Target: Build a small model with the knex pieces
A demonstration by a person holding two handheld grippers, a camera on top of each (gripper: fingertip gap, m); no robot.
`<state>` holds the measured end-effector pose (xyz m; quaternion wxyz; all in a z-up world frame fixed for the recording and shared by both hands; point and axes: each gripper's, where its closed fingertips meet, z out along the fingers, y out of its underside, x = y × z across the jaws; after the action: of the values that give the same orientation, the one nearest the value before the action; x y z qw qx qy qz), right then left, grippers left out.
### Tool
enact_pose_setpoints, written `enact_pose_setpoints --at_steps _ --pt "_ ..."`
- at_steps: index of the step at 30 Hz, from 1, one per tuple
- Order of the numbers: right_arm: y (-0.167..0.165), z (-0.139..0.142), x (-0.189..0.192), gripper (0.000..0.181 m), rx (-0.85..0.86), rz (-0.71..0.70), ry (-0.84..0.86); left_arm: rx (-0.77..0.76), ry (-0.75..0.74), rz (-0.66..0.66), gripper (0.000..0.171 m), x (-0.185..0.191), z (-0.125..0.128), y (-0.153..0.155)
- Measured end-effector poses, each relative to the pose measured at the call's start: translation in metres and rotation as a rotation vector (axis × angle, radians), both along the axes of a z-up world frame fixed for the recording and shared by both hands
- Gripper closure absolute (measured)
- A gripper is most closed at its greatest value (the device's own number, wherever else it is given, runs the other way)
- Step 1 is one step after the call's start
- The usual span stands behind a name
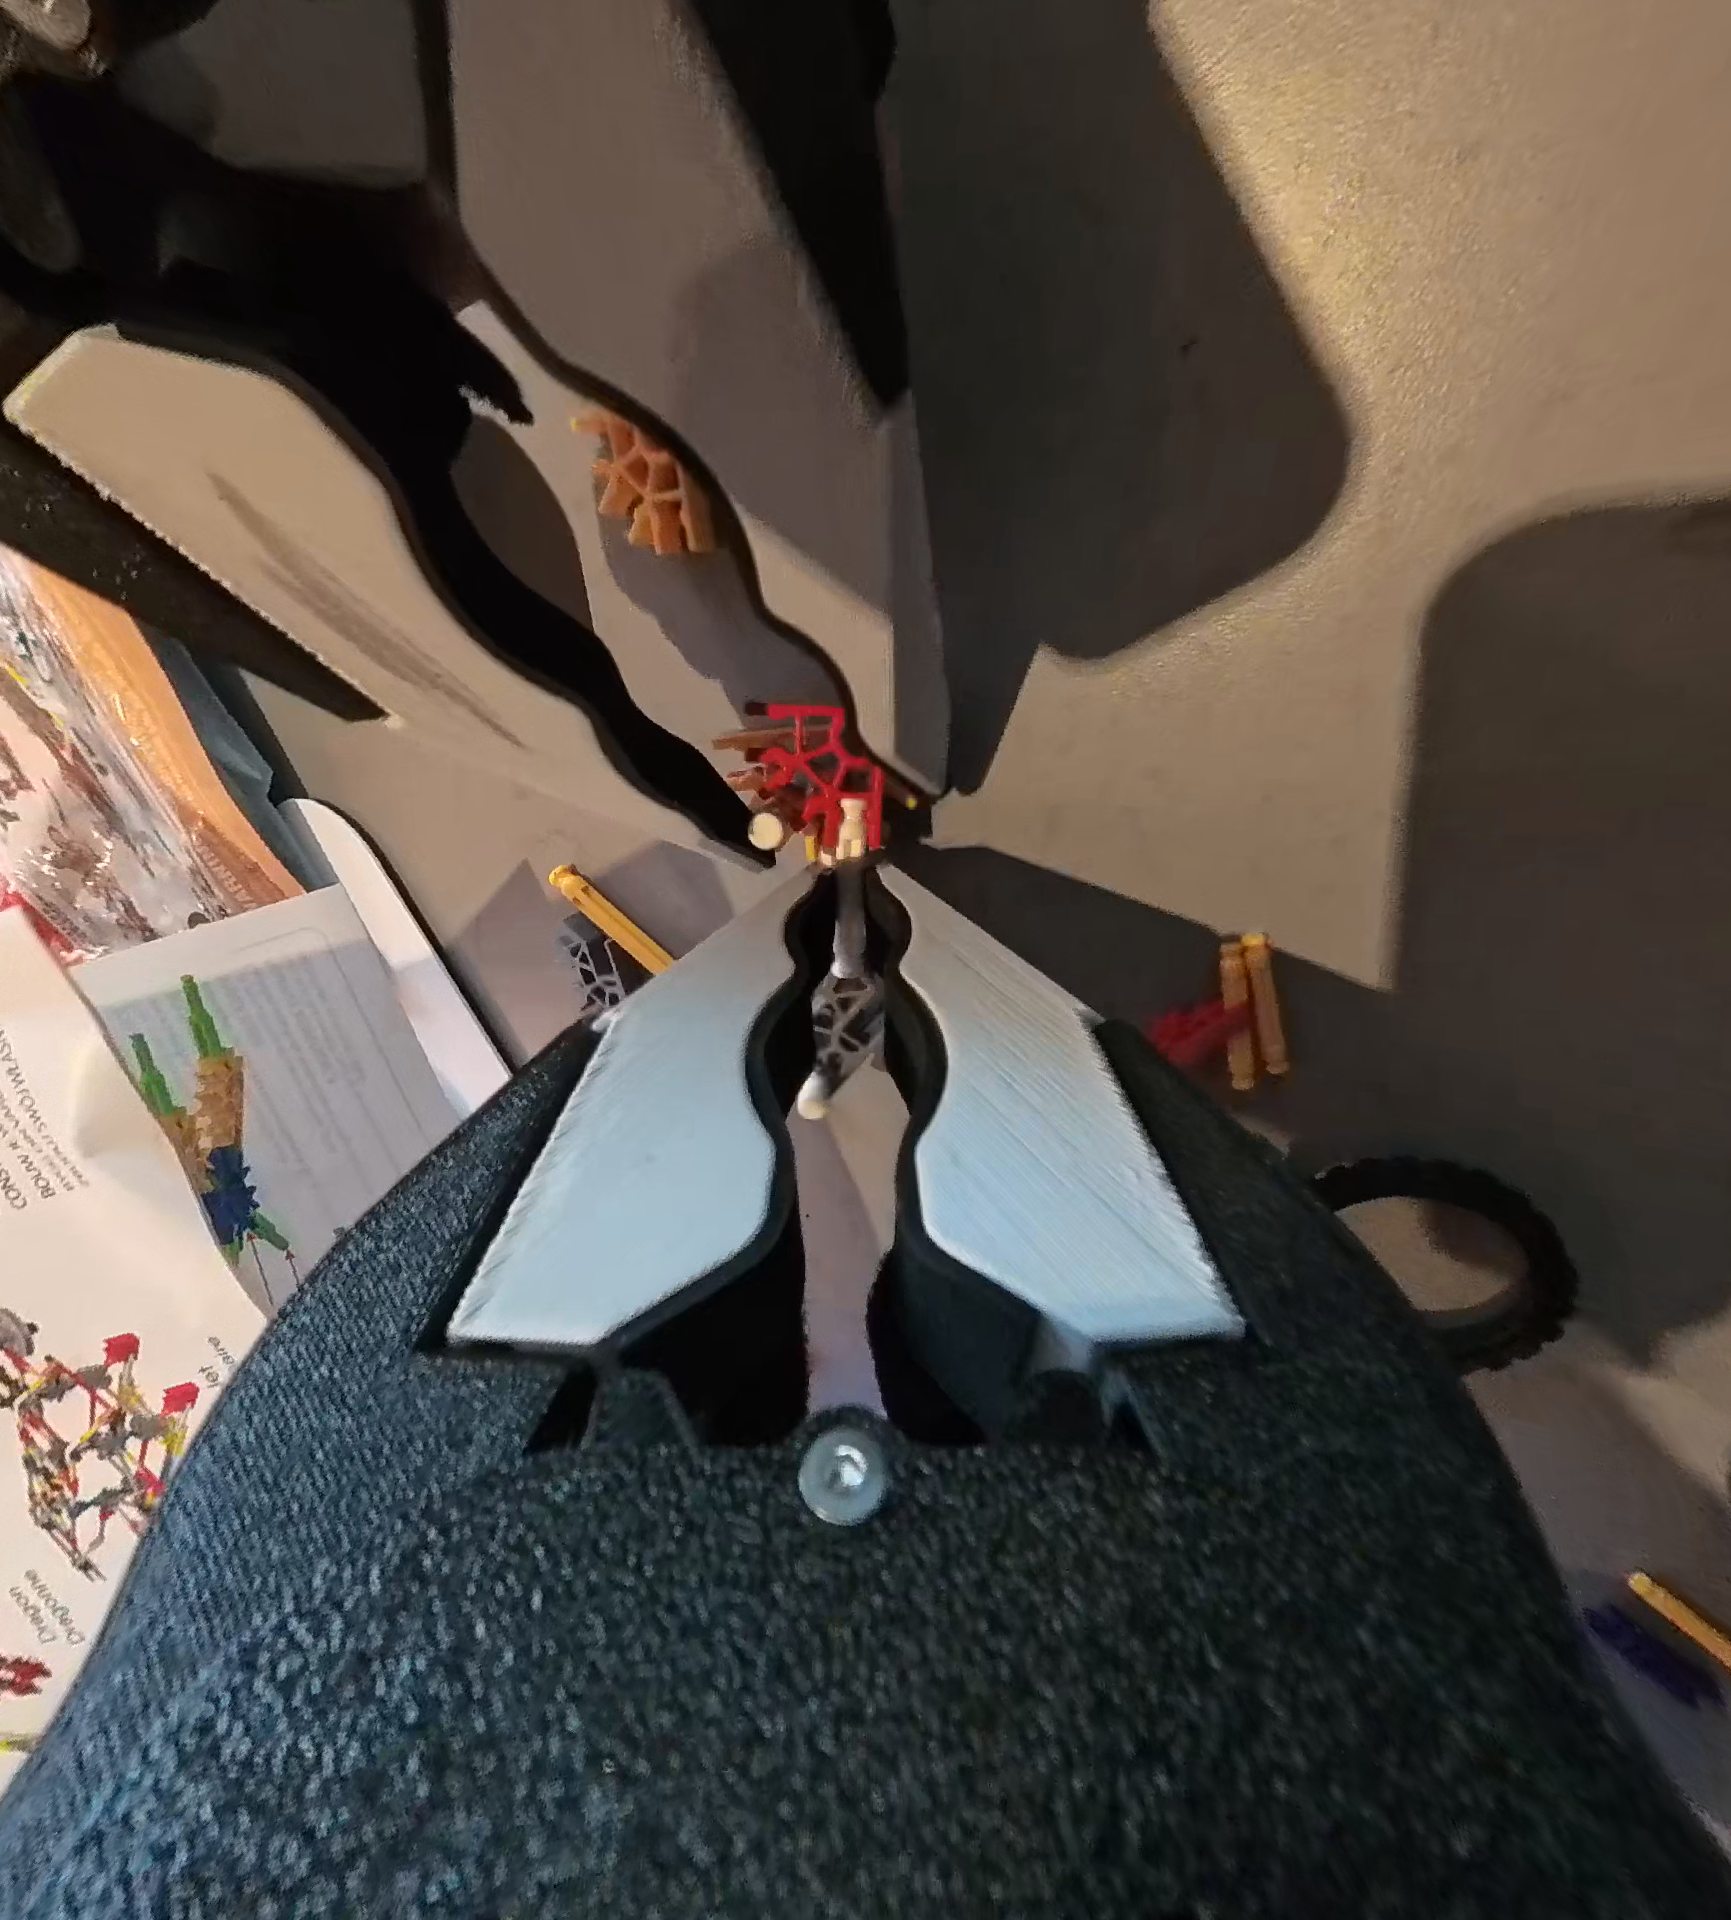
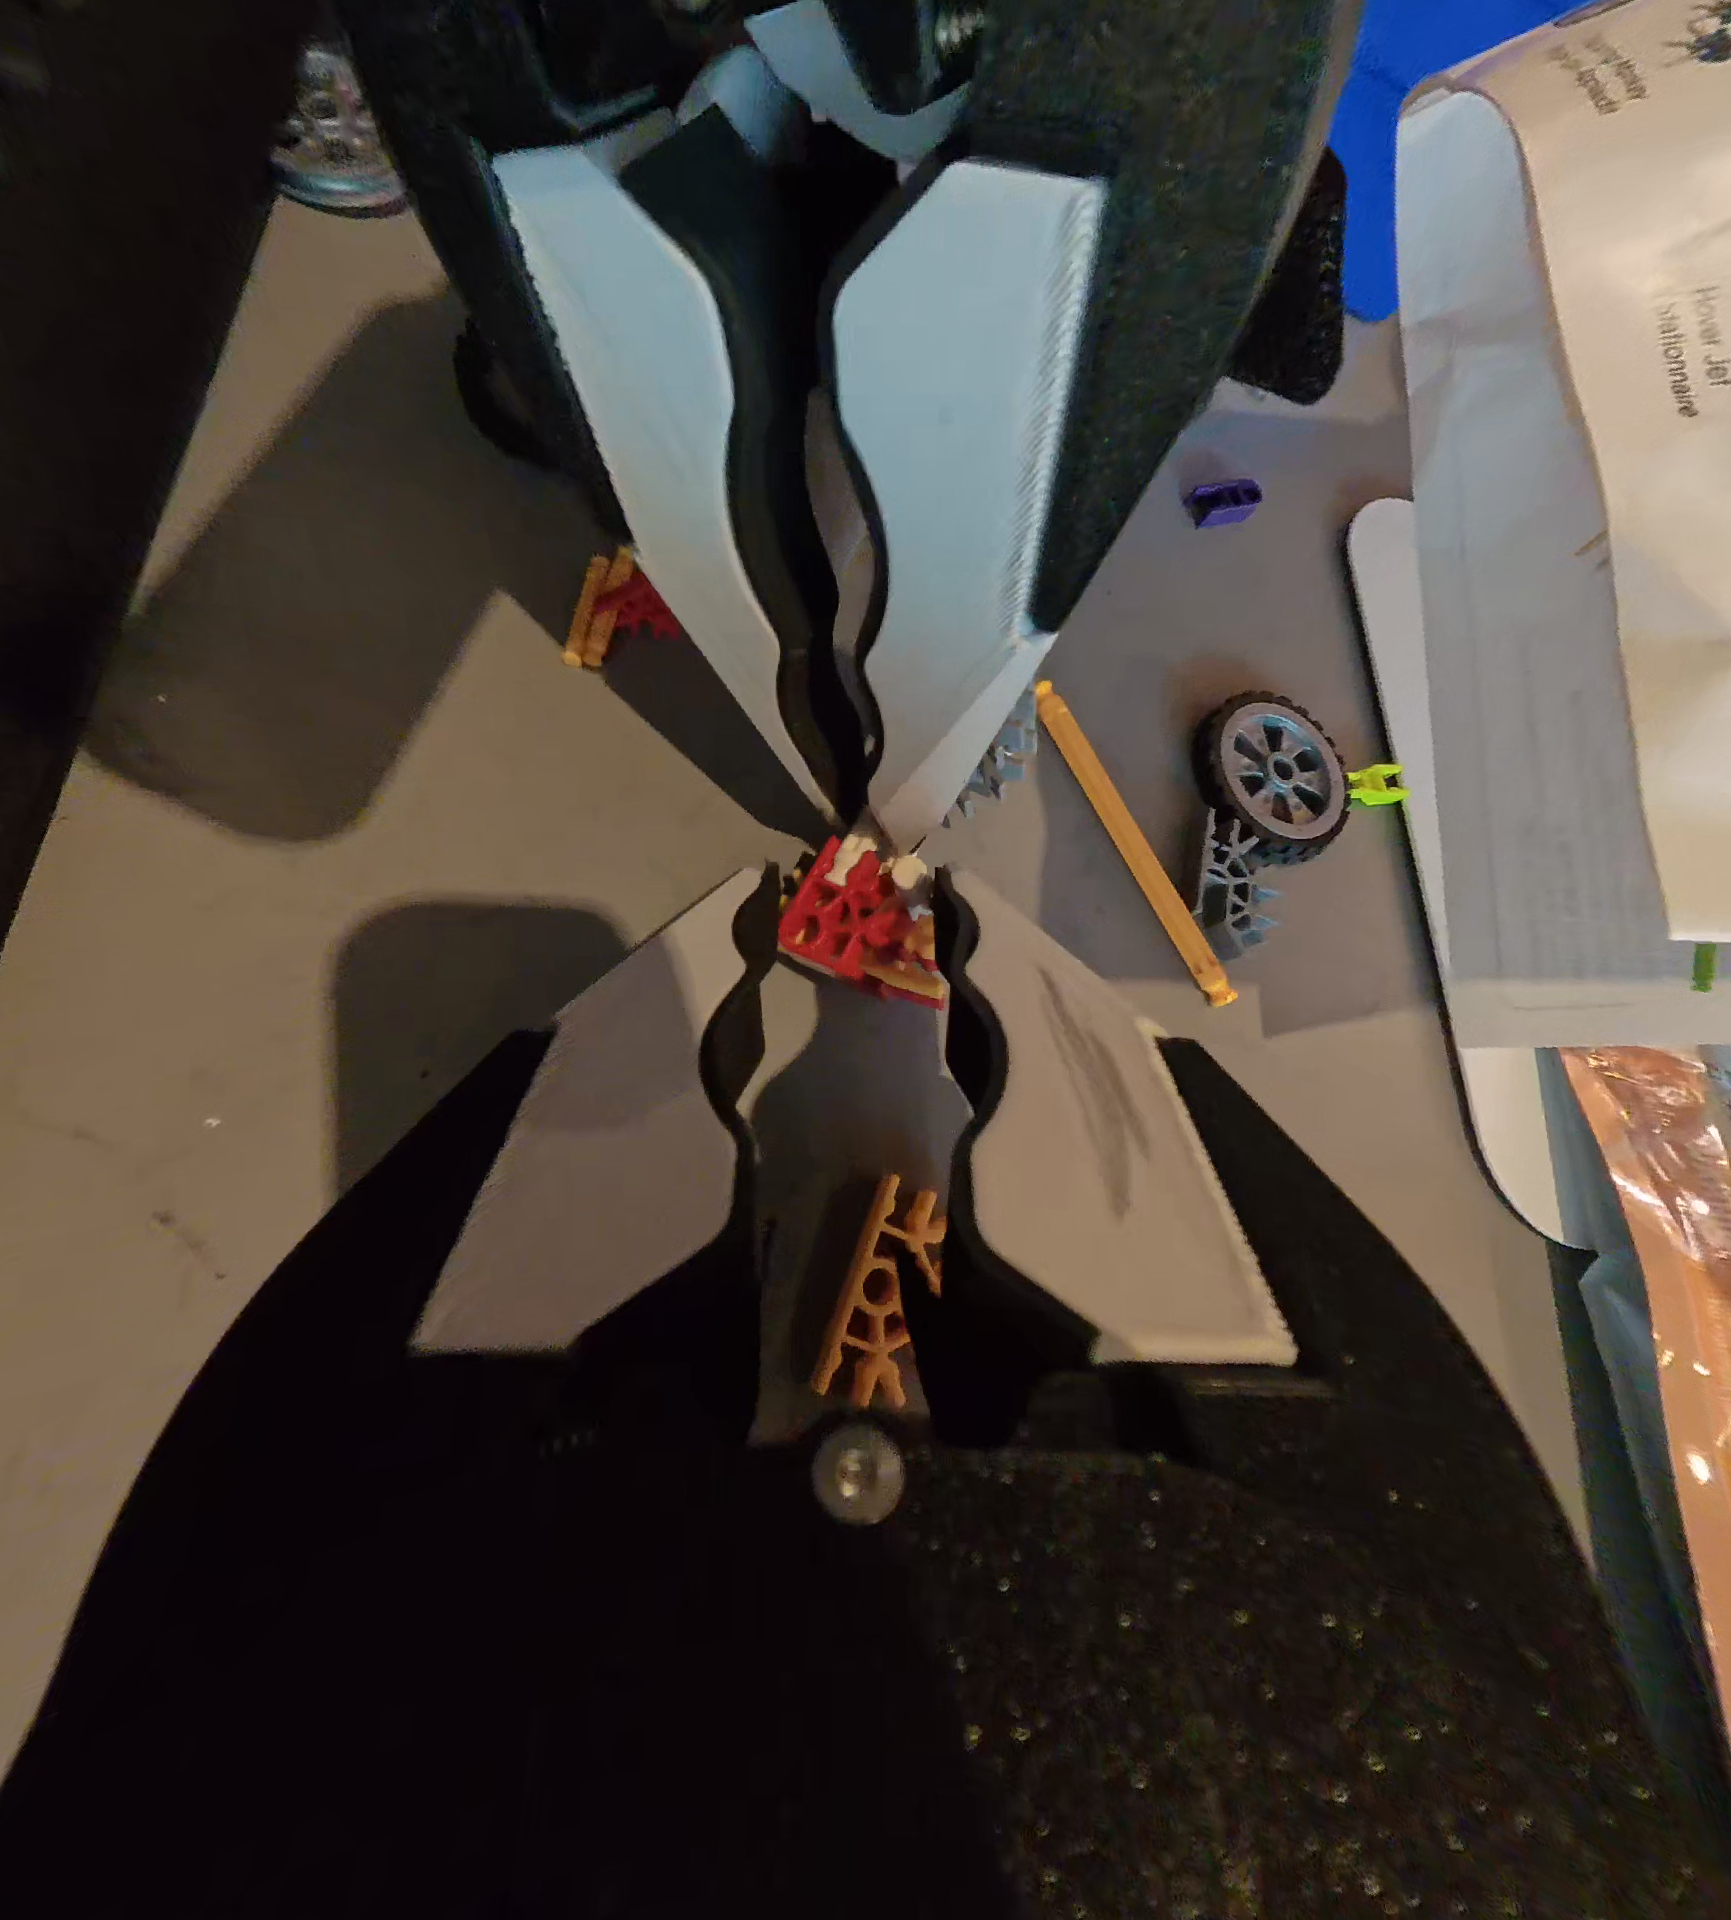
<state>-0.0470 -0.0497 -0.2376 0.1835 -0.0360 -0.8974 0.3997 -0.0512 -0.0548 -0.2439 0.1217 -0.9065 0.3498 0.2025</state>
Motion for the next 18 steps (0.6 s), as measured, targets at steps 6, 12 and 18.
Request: enact_pose_setpoints --at_steps 6,12,18 --pt "-0.0004 0.0006 0.0015 0.156 0.008 0.018 0.023 0.011 -0.058 0.021 0.169 0.0026 0.0010 -0.0016" --pt "-0.0024 0.0020 0.0051 0.159 -0.012 0.033 0.010 0.031 -0.135 0.032 0.169 0.0069 0.0018 -0.0027" --pt "-0.0030 0.0027 0.0044 0.162 -0.010 0.023 0.002 0.035 -0.221 0.057 0.169 0.0066 0.0013 -0.0028"
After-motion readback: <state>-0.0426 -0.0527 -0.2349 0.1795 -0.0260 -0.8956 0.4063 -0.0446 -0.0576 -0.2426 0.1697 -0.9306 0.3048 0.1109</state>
